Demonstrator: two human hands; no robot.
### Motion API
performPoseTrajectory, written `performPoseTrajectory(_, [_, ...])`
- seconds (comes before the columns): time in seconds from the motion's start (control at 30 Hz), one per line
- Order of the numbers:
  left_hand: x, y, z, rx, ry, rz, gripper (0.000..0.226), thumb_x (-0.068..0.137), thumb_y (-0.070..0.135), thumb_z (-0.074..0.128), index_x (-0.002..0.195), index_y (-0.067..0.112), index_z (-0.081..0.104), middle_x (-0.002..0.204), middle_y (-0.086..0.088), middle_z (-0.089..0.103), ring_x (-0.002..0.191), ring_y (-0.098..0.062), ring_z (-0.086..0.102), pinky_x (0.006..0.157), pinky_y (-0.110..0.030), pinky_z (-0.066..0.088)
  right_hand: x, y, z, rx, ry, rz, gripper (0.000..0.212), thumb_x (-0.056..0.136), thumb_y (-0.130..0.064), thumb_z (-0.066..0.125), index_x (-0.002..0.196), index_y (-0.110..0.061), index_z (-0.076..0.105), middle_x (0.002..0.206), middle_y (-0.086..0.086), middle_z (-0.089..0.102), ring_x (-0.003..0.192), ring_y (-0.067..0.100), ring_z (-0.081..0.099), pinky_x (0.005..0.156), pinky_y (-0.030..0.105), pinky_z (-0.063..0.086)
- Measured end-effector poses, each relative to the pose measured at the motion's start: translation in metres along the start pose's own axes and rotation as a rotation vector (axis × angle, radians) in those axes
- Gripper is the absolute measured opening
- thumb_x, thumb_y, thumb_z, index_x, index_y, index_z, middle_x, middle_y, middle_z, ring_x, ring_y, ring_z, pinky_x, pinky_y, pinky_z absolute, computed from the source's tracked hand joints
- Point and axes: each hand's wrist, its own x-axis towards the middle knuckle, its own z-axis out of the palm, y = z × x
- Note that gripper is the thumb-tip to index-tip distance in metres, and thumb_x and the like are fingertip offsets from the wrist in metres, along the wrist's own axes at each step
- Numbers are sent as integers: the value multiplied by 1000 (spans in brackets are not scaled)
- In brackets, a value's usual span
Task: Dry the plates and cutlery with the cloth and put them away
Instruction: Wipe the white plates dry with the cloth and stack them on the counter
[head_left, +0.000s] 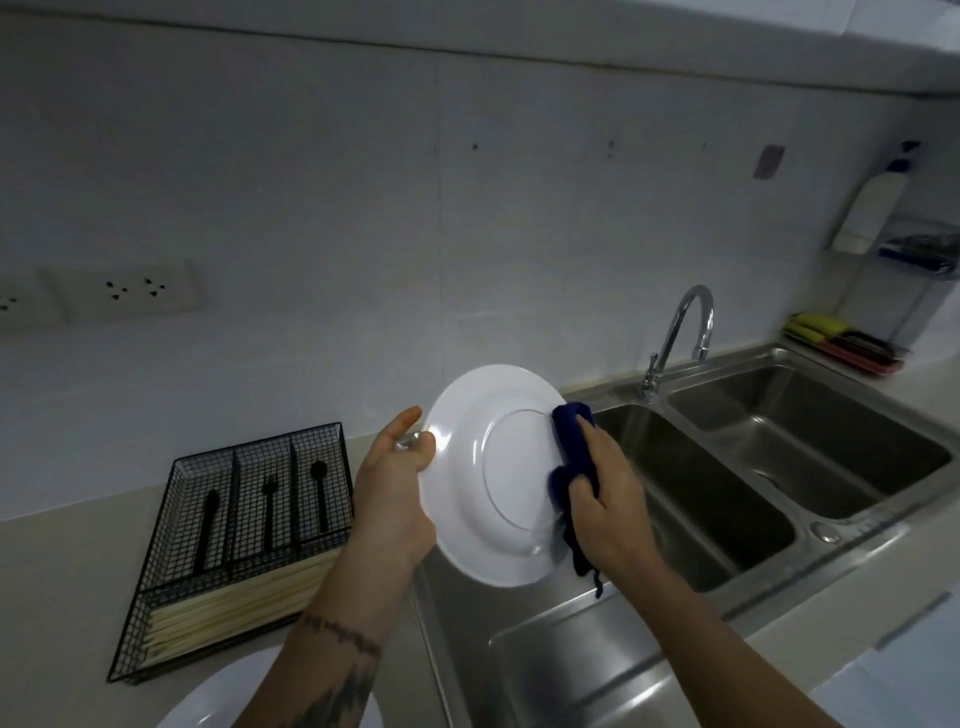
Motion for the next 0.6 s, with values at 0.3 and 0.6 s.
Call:
performPoseTrajectory(0.3, [-1, -18, 32, -175, -15, -163, 34, 100, 3, 46, 129, 18, 57, 125, -15, 62, 100, -33, 64, 75, -43, 55, -63, -4, 48, -182, 19, -282, 68, 88, -11, 41, 152, -28, 22, 161, -9, 11, 148, 19, 10, 114, 56, 24])
performPoseTrajectory(0.6, [-7, -2, 29, -253, -235, -146, 41, 101, 12, 48, 141, 21, 50, 124, -14, 67, 100, -27, 69, 65, -35, 60, -2, -51, 33, -323, 7, -402, 59, 83, -18, 35, 141, -20, 45, 153, 5, 33, 141, 30, 27, 114, 52, 25])
